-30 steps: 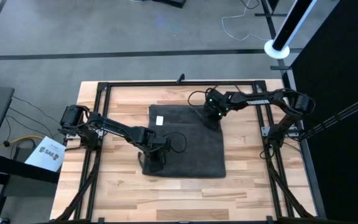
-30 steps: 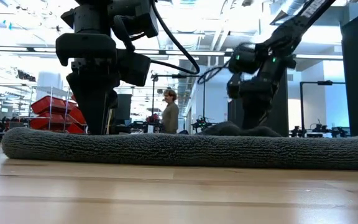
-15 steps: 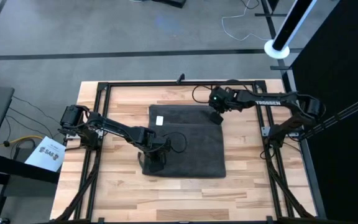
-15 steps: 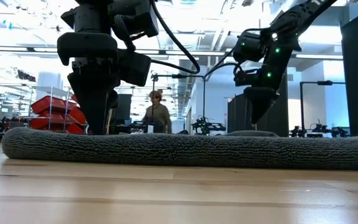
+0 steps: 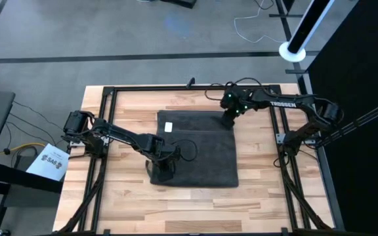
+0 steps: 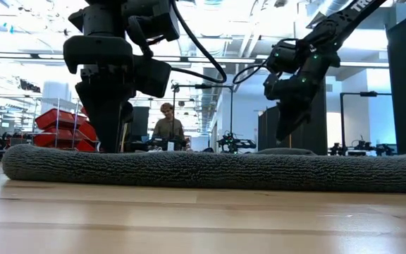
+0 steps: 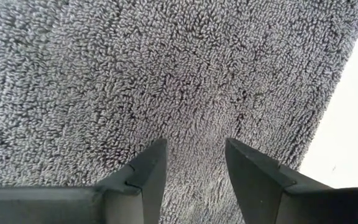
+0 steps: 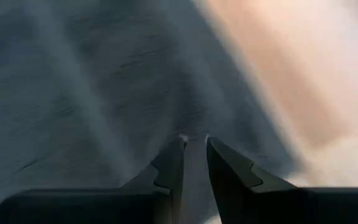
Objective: Roll towel
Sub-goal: Fold the gray towel
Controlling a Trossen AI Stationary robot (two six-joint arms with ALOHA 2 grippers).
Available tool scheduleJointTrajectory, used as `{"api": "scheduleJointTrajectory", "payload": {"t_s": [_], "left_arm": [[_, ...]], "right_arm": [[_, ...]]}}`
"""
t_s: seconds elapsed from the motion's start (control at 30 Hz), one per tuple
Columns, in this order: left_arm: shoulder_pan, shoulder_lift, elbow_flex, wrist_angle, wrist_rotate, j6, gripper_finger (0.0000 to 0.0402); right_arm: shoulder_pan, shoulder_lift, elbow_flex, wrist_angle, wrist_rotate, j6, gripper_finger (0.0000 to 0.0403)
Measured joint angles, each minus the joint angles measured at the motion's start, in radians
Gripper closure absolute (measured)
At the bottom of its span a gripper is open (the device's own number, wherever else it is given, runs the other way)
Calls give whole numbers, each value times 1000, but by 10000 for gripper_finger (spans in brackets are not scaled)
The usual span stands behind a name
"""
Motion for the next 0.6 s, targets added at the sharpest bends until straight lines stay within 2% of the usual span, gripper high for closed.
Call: {"api": "scheduleJointTrajectory", "payload": {"t_s": [0.13,0.23,0.27,0.4,0.43,0.5,0.6], "left_arm": [[0,0,0,0,0,0,253],[0,0,1,-1,-1,0,253],[0,0,1,0,-1,0,253],[-1,0,1,-3,-1,-5,253],[-1,0,1,-4,-2,-6,253],[-1,0,1,-3,-2,-6,253],[-1,0,1,-3,-3,-6,253]], "right_arm": [[-4,45,0,-4,-49,-7,392],[-3,104,0,-3,-40,-8,399],[0,125,0,-7,1,-7,401],[37,138,0,-72,399,55,402],[48,126,-1,-84,470,57,403],[65,83,-2,-82,541,44,403],[86,-3,-1,-43,543,9,403]]}}
